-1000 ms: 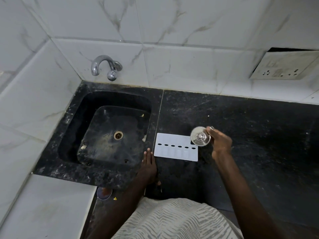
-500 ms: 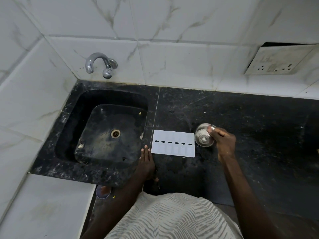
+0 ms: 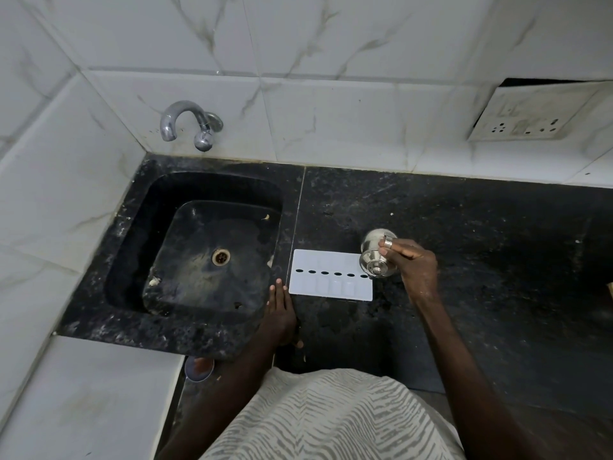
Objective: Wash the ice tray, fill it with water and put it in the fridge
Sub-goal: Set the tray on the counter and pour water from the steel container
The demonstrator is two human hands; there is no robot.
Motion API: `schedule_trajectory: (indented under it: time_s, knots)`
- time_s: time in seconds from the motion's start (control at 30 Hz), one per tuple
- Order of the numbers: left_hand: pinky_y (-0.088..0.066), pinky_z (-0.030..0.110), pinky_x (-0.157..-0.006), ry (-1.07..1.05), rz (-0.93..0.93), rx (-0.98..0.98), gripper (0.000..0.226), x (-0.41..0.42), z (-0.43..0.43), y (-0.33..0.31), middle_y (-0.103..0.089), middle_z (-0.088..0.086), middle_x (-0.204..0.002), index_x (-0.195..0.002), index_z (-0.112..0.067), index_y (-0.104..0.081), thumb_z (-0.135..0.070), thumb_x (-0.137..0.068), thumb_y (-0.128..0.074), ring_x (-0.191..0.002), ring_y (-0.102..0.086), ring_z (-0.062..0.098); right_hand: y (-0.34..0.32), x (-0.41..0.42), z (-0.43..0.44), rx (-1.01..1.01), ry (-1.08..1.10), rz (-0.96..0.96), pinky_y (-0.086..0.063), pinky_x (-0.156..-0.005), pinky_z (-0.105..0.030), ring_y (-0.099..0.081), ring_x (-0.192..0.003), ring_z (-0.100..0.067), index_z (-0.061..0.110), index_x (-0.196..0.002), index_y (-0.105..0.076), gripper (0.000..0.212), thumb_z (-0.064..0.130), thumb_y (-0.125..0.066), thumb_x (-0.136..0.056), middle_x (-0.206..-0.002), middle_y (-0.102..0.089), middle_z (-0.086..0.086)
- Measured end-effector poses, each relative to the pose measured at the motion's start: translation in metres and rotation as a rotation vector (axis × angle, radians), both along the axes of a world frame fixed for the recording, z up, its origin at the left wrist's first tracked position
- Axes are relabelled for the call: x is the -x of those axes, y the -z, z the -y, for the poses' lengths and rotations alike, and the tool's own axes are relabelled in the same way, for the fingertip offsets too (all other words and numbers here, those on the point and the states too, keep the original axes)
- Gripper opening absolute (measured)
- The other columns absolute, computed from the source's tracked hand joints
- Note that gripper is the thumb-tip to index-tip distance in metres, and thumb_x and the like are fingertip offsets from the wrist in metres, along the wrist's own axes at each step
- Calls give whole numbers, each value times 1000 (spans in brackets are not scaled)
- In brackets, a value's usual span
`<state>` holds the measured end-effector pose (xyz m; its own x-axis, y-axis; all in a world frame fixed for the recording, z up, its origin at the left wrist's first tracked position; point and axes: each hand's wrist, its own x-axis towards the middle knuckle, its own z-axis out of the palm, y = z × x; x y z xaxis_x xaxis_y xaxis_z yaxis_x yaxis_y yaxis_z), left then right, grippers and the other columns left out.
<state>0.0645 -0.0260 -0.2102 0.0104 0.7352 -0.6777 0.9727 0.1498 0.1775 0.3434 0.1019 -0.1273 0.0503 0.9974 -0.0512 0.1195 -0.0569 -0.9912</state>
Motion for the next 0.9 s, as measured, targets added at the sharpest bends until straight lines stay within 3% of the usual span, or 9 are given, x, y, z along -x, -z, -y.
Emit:
schedule_trajectory:
  time_s: [0.17, 0.57, 0.9]
  knots:
    - [1, 55, -129, -1, 1, 4, 148, 1, -1, 3, 32, 38, -158, -153, 16, 19, -58, -75, -83, -149, 27, 53, 2, 2, 0, -26, -10, 23, -56, -82, -18, -73, -91, -4, 0, -103, -79, 27, -8, -83, -77, -100, -77, -12]
    - [2, 54, -129, -16, 11, 9, 147, -1, -1, -2, 33, 36, -158, -153, 16, 19, -58, -76, -82, -150, 28, 52, 8, 0, -2, -40, -23, 62, -59, -84, -25, -74, -95, -15, -5, -100, -80, 24, -6, -85, -76, -103, -78, -13]
    - [0, 54, -128, -7, 2, -10, 148, 1, 0, 5, 32, 37, -158, -153, 16, 17, -60, -74, -83, -150, 27, 52, 3, 2, -1, -48, -22, 44, -59, -86, -24, -73, -92, -7, 5, -100, -81, 27, -8, -84, -76, -101, -78, -10]
